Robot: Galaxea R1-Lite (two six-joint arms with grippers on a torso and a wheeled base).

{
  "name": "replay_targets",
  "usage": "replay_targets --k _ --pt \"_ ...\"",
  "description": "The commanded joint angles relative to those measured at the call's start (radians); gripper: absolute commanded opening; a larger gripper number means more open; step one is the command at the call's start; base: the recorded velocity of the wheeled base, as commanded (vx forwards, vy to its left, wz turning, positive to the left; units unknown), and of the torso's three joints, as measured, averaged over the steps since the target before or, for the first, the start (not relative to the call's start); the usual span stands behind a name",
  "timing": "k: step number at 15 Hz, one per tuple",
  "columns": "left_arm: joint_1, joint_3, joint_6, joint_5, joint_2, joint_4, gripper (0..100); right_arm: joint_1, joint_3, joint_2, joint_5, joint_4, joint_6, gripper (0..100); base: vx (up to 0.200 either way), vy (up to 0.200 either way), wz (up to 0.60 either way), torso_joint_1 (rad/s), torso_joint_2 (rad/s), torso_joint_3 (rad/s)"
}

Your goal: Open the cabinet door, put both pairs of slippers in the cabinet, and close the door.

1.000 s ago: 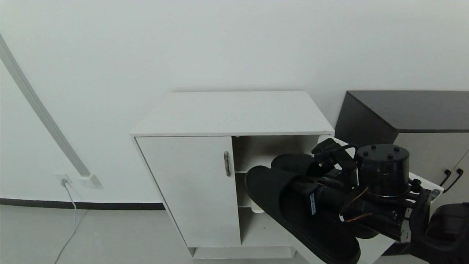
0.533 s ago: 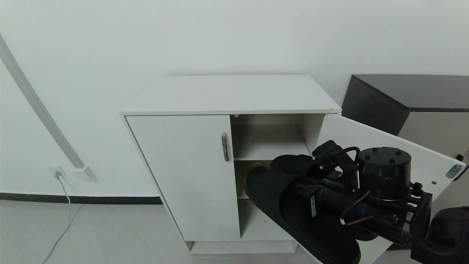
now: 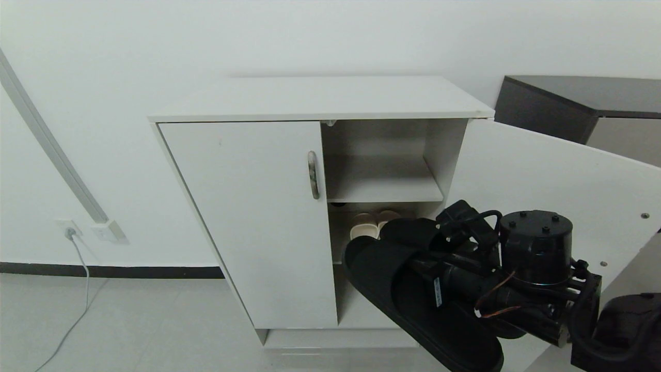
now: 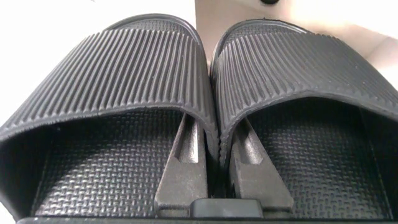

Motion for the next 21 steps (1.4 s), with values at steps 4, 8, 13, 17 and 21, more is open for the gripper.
replay_targets --k 4,8,13,17,21 --pt "0.001 0.000 -0.001 0.000 0.000 0.000 0 0.000 0.002 0.008 0.000 -0.002 -0.001 0 0.000 0.000 0.00 -0.087 0.44 0.362" --pt "0.001 0.000 -0.001 0.000 0.000 0.000 0 0.009 0.019 0.022 0.000 -0.025 -0.003 0 0.000 0.000 0.00 -0.029 0.40 0.375" --pt "-0.001 0.000 -0.001 0.000 0.000 0.000 0 0.014 0.034 0.048 0.000 -0.077 -0.004 0 0.000 0.000 0.00 0.000 0.08 0.073" --pt "-0.001 0.000 -0.001 0.000 0.000 0.000 0 0.014 0.036 0.060 -0.003 -0.086 -0.038 0 0.000 0.000 0.00 0.000 0.00 0.000" --pt "0.001 0.000 -0.001 0.000 0.000 0.000 0 0.082 -0.065 0.112 -0.217 -0.051 -0.020 0 0.000 0.000 0.00 0.000 0.00 0.000"
